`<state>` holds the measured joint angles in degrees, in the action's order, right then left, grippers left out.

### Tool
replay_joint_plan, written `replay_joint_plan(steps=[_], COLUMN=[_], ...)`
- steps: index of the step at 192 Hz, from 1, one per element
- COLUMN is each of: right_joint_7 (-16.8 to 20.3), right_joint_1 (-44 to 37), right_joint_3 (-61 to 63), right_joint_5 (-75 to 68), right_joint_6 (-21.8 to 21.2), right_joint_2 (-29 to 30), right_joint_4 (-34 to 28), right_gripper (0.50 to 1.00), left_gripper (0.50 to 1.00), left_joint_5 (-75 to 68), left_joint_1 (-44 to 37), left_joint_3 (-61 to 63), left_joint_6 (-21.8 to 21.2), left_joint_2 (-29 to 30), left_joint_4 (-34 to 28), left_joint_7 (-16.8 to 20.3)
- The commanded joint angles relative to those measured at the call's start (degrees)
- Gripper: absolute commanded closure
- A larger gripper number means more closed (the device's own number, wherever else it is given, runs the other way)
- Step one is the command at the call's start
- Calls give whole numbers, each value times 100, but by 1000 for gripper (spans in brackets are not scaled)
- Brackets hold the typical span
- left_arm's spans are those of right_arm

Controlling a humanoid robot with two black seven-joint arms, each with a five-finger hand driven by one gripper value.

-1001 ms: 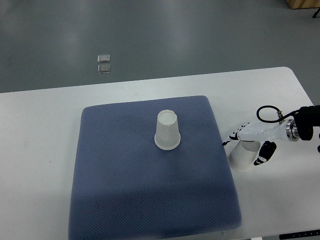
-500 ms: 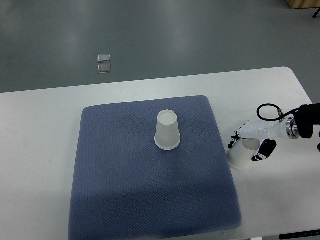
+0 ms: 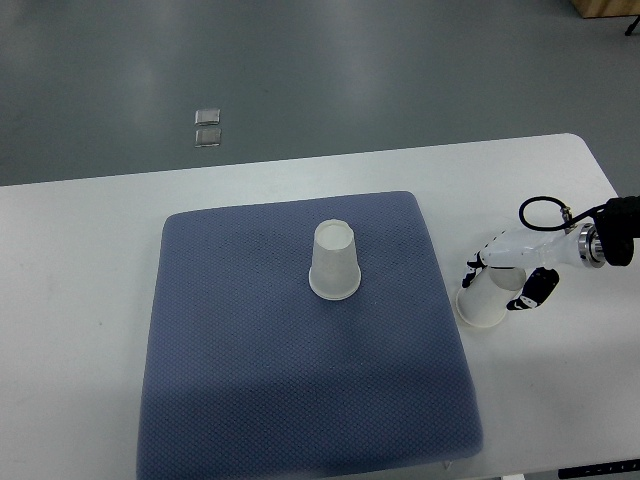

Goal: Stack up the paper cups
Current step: 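Close the right hand fingers around the white cup, then lift the cup with the right hand and carry it over the cup on the pad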

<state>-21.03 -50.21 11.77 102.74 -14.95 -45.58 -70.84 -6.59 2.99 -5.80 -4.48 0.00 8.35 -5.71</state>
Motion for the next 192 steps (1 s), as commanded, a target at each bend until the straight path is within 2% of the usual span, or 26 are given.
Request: replay_joint_plan(steps=[1, 83, 128, 192], right_joint_7=[-32, -112, -112, -94], right_joint_1=[-253, -1694, -2555, -3285], right_joint_3=[0, 18, 27, 27], right_joint_5=[-43, -78, -201, -228], right_joint_6=[-174, -1335, -2005, -2005], right_joint_2=[-74, 14, 409, 1367], right_joint_4=[-9, -238, -352, -343], right_gripper=[769, 767, 767, 767], left_gripper=[500, 500, 500, 500], left_joint_5=[0, 0, 0, 0], left_joint_1=[0, 0, 0, 0], left_joint_3=[0, 0, 0, 0], left_joint_6=[0, 0, 0, 0], left_joint_2=[0, 0, 0, 0], left_joint_4=[0, 0, 0, 0], left_joint_7=[0, 0, 0, 0])
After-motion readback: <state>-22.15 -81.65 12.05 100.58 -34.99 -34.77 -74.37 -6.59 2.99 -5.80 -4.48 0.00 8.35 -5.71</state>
